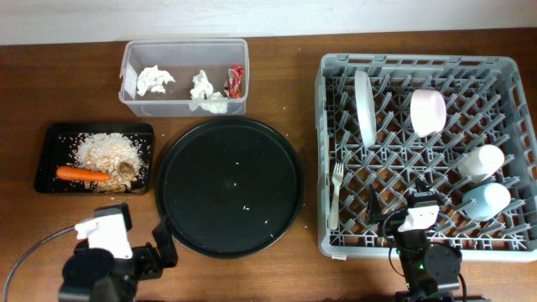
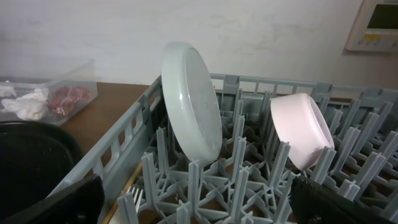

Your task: Sort waste into correct bins and load items into the dishwasher rack

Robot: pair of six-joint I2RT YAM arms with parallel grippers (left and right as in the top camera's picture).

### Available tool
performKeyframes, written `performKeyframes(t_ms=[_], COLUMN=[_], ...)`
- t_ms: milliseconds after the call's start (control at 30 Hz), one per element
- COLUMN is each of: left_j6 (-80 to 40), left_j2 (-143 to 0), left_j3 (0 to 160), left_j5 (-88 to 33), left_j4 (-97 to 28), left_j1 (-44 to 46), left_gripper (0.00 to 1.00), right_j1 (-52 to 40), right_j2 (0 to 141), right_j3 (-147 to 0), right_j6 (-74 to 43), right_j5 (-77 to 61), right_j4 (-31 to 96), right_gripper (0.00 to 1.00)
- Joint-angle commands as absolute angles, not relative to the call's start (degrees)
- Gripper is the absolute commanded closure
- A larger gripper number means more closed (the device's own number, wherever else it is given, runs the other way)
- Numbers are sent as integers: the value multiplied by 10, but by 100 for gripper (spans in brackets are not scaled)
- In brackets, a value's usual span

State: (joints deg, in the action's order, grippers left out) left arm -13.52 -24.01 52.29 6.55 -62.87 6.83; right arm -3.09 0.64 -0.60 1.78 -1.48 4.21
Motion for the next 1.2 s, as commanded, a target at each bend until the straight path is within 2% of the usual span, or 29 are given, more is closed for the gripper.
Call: performKeyframes(t_ms=[0, 200, 300, 367, 500, 1167], left_j6=[-141, -140, -128, -56, 37, 39], left_j2=[-152, -3, -3, -3, -3, -3], left_j3=[412, 141, 57, 9, 5, 5], left_j5=[108, 130, 127, 78, 37, 25], left_j4=[-548, -215, -57, 29, -46, -47], left_j1=[49, 51, 56, 56, 56, 56], left_gripper=[1, 1, 1, 1, 1, 1], right_j1=[-28, -28, -28, -28, -28, -28], right_j2=[2, 2, 2, 2, 2, 2], right_j3=[-3, -3, -3, -3, -3, -3], right_j6=[24, 24, 24, 24, 24, 24], right_j5=[-10, -10, -10, -10, -10, -10], right_j4=[45, 45, 45, 45, 45, 45], right_gripper=[2, 2, 2, 2, 2, 2])
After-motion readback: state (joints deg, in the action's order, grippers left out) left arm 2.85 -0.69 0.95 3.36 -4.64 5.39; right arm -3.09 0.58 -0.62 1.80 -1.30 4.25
